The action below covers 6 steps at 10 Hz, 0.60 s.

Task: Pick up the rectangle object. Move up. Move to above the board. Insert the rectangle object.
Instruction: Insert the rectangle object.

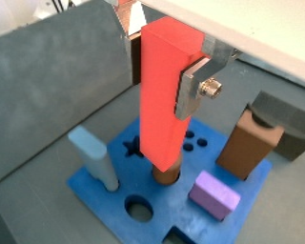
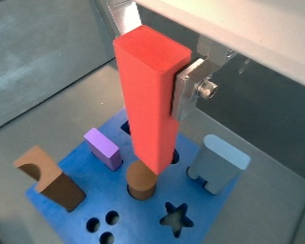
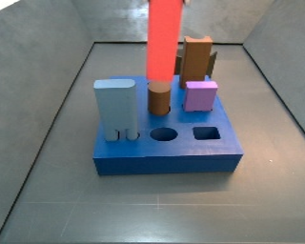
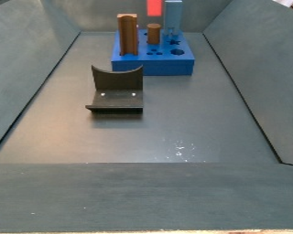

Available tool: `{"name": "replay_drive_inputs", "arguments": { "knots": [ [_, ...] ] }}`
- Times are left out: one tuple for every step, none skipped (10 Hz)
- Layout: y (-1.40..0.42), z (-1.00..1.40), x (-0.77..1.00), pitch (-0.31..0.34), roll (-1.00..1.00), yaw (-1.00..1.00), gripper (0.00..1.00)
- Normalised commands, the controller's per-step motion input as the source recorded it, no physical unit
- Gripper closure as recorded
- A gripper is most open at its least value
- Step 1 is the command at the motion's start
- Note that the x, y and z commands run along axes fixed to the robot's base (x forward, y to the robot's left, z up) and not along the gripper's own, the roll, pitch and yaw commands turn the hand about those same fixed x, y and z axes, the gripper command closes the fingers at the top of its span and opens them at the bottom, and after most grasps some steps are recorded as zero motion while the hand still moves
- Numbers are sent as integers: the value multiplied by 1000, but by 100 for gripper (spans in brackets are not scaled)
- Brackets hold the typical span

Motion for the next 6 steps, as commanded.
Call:
{"name": "replay_drive_inputs", "arguments": {
  "knots": [
    [-397,-371,949,-34,146,0,100],
    [-443,-274,983,-93,83,0,100],
    [-440,-271,980,-93,81,0,100],
    [-431,-277,989,-90,76,0,100],
    [-366,-311,1000,-73,51,0,100],
    [-309,-320,1000,-80,41,0,100]
  ]
}}
